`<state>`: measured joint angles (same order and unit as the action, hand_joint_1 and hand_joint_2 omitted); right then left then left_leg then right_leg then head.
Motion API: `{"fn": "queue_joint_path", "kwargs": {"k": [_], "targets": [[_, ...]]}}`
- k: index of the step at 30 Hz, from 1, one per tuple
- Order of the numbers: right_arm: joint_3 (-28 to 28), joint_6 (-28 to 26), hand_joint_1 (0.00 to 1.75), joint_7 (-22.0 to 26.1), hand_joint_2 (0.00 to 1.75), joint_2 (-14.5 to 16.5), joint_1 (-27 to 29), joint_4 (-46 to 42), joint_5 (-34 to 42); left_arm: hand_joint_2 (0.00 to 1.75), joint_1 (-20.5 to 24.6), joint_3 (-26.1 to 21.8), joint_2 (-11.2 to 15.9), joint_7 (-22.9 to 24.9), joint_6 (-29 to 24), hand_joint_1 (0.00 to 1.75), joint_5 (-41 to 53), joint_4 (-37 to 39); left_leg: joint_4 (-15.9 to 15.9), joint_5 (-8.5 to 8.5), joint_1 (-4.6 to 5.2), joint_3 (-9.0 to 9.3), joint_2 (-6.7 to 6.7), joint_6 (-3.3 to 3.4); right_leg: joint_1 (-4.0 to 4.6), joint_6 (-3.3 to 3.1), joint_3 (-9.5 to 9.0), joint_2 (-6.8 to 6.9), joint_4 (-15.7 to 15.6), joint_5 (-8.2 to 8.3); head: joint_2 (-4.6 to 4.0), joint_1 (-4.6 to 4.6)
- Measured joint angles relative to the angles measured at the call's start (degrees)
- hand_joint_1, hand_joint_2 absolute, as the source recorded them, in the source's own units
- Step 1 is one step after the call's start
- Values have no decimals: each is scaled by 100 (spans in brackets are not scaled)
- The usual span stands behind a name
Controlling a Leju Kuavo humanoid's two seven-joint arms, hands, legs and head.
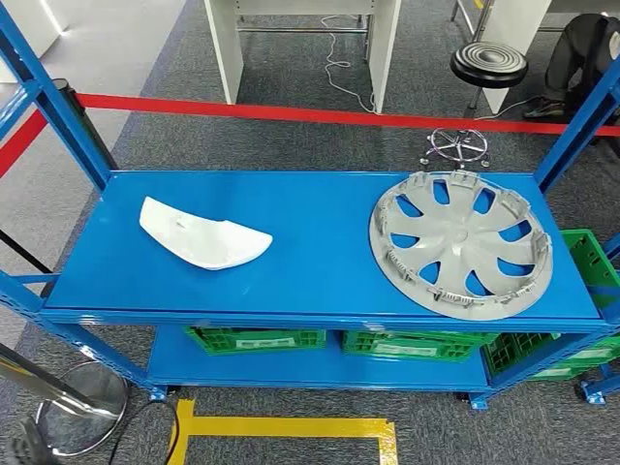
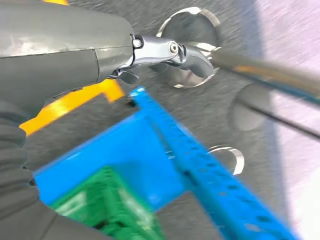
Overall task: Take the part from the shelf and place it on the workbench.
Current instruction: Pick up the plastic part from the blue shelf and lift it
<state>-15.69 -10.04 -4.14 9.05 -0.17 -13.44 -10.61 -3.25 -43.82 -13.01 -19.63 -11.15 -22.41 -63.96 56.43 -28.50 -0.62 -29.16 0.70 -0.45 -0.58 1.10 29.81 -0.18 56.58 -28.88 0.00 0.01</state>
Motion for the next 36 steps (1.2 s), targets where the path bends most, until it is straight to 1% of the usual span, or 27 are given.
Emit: {"fn": "queue_joint_path", "kwargs": {"k": [2,4,8,10,14,18,22,31,34,36], "targets": [[0,-1,0,-18,0,5,-6,8,-27,175,-29,0,-33,-5,-99,0,-39,-198,0,0,0,0,0,0,0,0,0,0,0,0,0,0],[0,-1,0,-49,0,15,-18,25,-78,175,-84,0,-95,-15,-289,0,-115,-576,0,0,-1,0,0,0,0,0,0,0,0,0,0,0],[0,1,0,-114,0,40,-58,62,-189,0,-196,0,-218,-52,-684,0,-265,-1353,0,0,-1,0,0,0,0,0,0,0,0,0,0,0],[-1,1,0,-154,0,51,-75,81,-242,0,-264,5,-276,-75,-890,0,-332,-1760,0,0,-1,0,0,0,0,0,0,0,0,0,0,0],[-2,-2,0,-229,0,71,-91,107,-320,175,-443,85,-355,-188,-1289,0,-420,-2531,0,0,0,0,0,0,0,0,0,0,0,0,0,-1],[-3,-9,0,-291,0,85,-100,124,-387,175,-653,247,-410,-456,-1658,0,-450,-3306,0,0,0,0,0,0,0,0,1,0,0,0,0,0],[-12,-14,0,-328,0,95,-112,141,-461,175,-818,527,-442,-807,-1948,0,-360,-4014,0,0,0,0,0,0,0,0,2,0,0,0,-1,-1],[-99,-35,0,-319,0,115,-121,158,-561,175,-1021,1430,-482,-1474,-2434,0,419,-5325,1,1,0,1,0,0,0,0,2,0,0,1,0,0],[-105,-33,0,-296,0,122,-127,166,-586,175,-1043,1810,-456,-1620,-2515,0,774,-5556,1,1,0,1,0,0,0,0,4,0,0,1,0,0],[-109,-20,0,-290,0,123,-132,172,-613,175,-1038,2118,-386,-1695,-2513,0,1018,-5594,1,1,0,1,0,0,0,0,5,-1,0,1,0,0]]}}
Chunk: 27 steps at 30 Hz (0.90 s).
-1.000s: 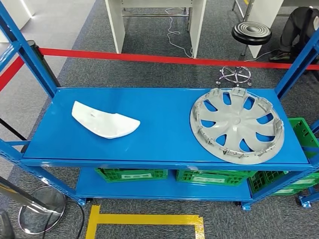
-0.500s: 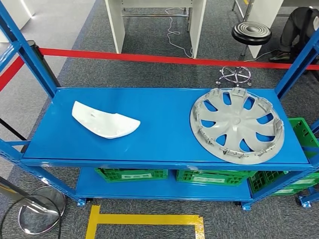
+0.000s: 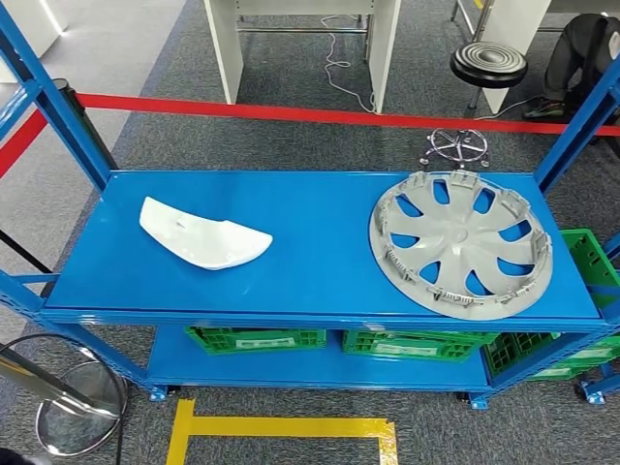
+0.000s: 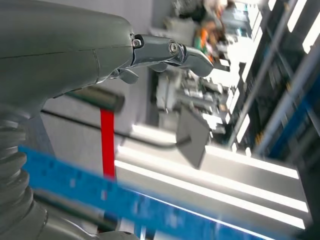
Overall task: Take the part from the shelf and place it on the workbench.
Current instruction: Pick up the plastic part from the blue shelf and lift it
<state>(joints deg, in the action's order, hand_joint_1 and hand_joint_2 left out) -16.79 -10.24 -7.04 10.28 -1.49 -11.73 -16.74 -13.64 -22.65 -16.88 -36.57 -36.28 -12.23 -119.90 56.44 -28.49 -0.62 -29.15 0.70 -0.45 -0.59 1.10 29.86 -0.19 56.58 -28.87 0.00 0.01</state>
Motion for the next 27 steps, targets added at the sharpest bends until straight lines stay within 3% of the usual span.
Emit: {"fn": "queue_joint_path", "kwargs": {"k": [15,27], "targets": [[0,334,0,-158,0,2,-30,21,-345,175,680,2152,939,-114,587,0,1674,562,1,1,0,0,-1,0,0,0,2,-5,0,1,0,1],[0,561,0,-292,0,2,-41,32,-486,175,1609,3391,1633,563,1054,0,2818,2013,2,2,0,-1,-1,-1,0,1,3,-7,0,4,0,0]]}}
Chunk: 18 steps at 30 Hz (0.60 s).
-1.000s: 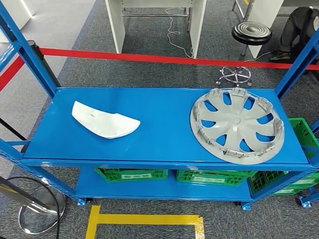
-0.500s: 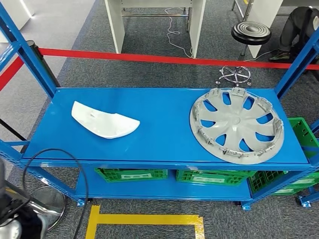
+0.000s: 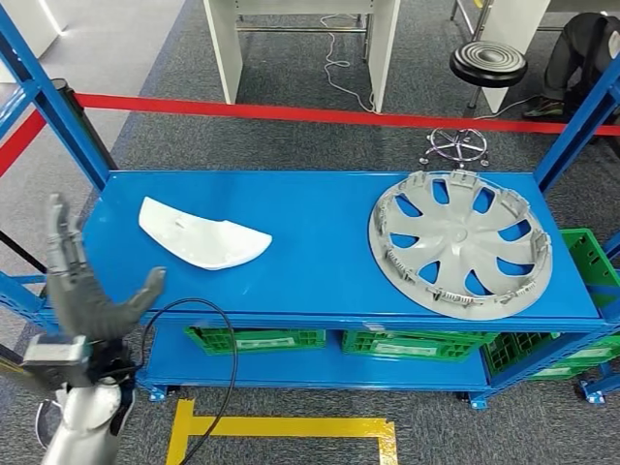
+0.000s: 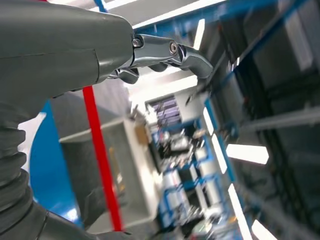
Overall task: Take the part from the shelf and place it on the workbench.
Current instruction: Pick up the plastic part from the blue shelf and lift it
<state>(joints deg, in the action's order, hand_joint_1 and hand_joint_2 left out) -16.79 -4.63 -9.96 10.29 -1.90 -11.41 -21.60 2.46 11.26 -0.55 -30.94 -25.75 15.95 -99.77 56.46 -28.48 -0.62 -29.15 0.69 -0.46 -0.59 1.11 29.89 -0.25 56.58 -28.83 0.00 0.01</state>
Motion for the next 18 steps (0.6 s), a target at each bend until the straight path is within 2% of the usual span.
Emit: {"fn": "queue_joint_path", "kwargs": {"k": [8,18], "targets": [[26,144,0,-123,0,0,-8,0,-182,175,760,468,448,443,153,0,817,1089,0,2,0,-1,0,-2,0,0,-1,-3,2,1,0,1],[139,325,0,-142,0,0,-19,1,-521,175,1487,761,928,653,168,0,1829,2544,0,4,0,-2,-4,-3,0,1,0,-11,4,3,0,0]]}}
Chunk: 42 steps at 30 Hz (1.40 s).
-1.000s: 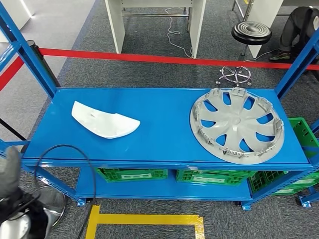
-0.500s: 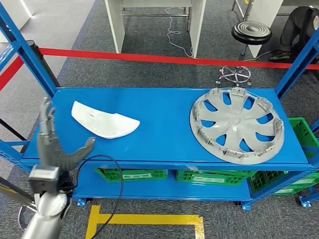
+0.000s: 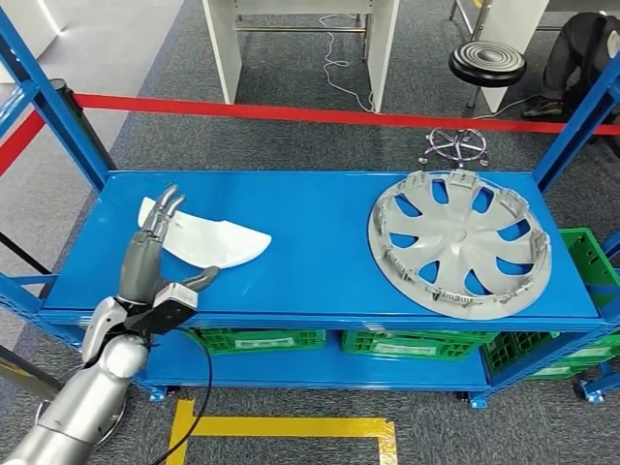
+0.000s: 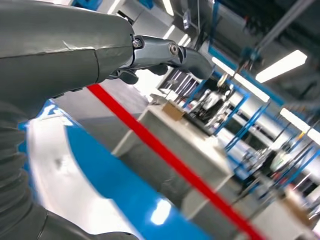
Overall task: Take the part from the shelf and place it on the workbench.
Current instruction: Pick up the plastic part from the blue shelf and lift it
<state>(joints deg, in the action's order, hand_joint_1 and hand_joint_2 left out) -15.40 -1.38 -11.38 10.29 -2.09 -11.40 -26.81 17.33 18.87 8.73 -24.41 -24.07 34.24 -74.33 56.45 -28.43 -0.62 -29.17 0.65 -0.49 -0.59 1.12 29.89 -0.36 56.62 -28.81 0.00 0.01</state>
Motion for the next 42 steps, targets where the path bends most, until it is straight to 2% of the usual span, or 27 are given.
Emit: {"fn": "queue_joint_path", "kwargs": {"k": [6,16,27,35,39,42], "targets": [[52,66,0,39,0,0,-2,2,-162,175,219,109,266,-51,-25,0,228,831,0,1,0,0,-2,0,0,0,2,-1,2,0,0,0],[88,133,0,69,0,0,-3,2,-276,175,418,115,457,-181,-284,0,414,1632,0,1,0,-1,-1,0,0,0,1,-1,2,0,0,1],[142,144,0,68,0,0,-11,2,-418,175,807,142,457,-251,-540,0,744,2344,0,3,0,0,-1,-1,0,-1,3,-1,3,1,0,0],[145,149,0,17,0,0,-28,2,-557,175,1226,285,256,-81,-1282,0,1282,2855,2,4,0,-1,-1,-1,0,-1,2,0,3,2,0,1],[145,133,0,5,0,0,-41,2,-620,0,1449,424,102,-18,-1206,0,1455,3088,3,4,1,-1,-1,0,0,-1,2,0,3,3,0,1],[145,62,0,-47,0,0,-49,2,-660,0,1638,547,23,0,-973,0,1534,3317,4,5,0,0,-2,0,-1,-1,2,-1,3,5,0,1]]}}
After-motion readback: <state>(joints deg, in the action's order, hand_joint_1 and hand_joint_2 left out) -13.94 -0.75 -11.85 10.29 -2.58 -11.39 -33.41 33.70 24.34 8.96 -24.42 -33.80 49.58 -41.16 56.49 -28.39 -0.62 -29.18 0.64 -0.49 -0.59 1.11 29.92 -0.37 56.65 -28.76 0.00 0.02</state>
